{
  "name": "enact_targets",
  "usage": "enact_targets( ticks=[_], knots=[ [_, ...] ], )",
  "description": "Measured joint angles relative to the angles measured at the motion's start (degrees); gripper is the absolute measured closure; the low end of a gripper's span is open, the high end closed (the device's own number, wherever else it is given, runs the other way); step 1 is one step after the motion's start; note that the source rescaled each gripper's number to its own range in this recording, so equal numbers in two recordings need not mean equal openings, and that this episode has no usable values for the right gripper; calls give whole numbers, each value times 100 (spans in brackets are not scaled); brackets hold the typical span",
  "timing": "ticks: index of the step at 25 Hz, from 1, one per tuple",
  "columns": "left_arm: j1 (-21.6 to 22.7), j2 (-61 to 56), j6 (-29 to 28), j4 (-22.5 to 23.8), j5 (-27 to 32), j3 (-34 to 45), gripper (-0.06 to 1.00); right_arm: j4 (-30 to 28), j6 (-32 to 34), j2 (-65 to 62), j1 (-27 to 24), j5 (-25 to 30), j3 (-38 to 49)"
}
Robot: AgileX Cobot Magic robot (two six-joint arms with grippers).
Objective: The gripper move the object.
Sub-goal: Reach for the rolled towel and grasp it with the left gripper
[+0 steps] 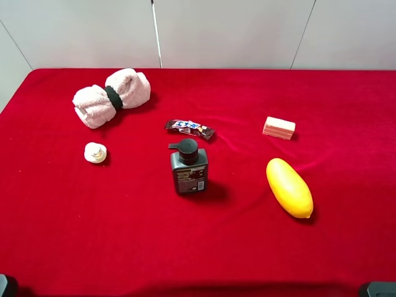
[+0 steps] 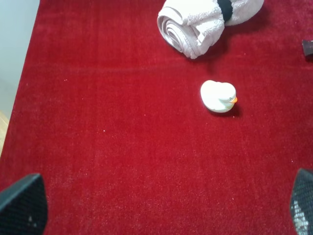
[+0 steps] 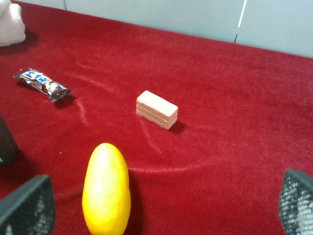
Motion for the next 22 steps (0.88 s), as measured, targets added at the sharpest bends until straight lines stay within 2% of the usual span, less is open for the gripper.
enact_targets(
  ticks=[8, 14, 22],
  knots=[
    [0, 1119, 0, -11, -305, -92, -6, 0, 0, 0, 0, 0, 0],
    [0, 2173, 64, -11, -876, -123, -6, 0, 0, 0, 0, 0, 0],
    [0, 3549, 615, -11, -1731, -409, -5, 0, 0, 0, 0, 0, 0]
  ],
)
